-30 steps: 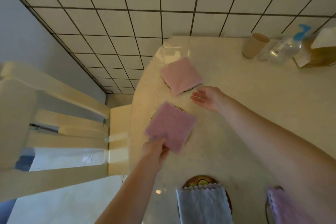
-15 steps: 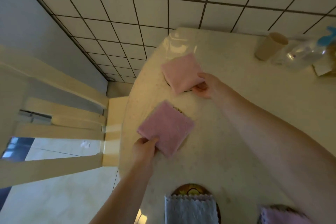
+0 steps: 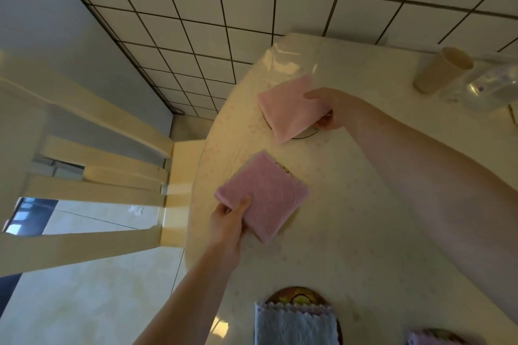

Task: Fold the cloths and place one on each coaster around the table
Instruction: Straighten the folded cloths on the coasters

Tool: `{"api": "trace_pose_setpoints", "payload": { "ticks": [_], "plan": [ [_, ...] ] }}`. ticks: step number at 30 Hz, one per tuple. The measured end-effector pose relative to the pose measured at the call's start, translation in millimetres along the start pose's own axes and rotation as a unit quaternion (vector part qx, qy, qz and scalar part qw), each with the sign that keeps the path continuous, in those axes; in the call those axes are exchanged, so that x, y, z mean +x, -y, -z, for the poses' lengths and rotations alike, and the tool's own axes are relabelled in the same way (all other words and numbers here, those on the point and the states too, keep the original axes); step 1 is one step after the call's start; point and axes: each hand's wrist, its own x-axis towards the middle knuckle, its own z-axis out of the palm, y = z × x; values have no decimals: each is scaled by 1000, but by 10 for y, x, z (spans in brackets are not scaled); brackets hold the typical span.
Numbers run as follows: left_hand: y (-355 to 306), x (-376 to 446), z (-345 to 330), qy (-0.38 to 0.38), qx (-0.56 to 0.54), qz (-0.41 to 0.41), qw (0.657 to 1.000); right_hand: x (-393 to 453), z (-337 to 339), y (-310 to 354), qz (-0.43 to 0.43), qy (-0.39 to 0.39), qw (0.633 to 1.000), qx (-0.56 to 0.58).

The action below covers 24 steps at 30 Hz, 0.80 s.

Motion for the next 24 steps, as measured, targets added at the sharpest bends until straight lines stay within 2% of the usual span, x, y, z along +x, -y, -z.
{"api": "trace_pose_setpoints", "payload": {
  "ticks": [4,9,12,14,18,24],
  "plan": [
    [-21,46,61,31,-26,8,999,73,2,30,72,-6,997,-41],
    [-197,78,101,127,-40,26,991,36,49,-44,137,106,984,46],
    [-390,142,70,197,-8,44,979,14,83,-144,127,147,970,145],
    [-487,226,33,223,59,44,972,3,86,-247,97,138,972,166],
    [-511,430,-17,151,266,-5,952,52,96,-389,67,81,983,150],
    [-515,526,38,154,291,-25,944,72,90,-420,109,106,969,196]
  ]
}}
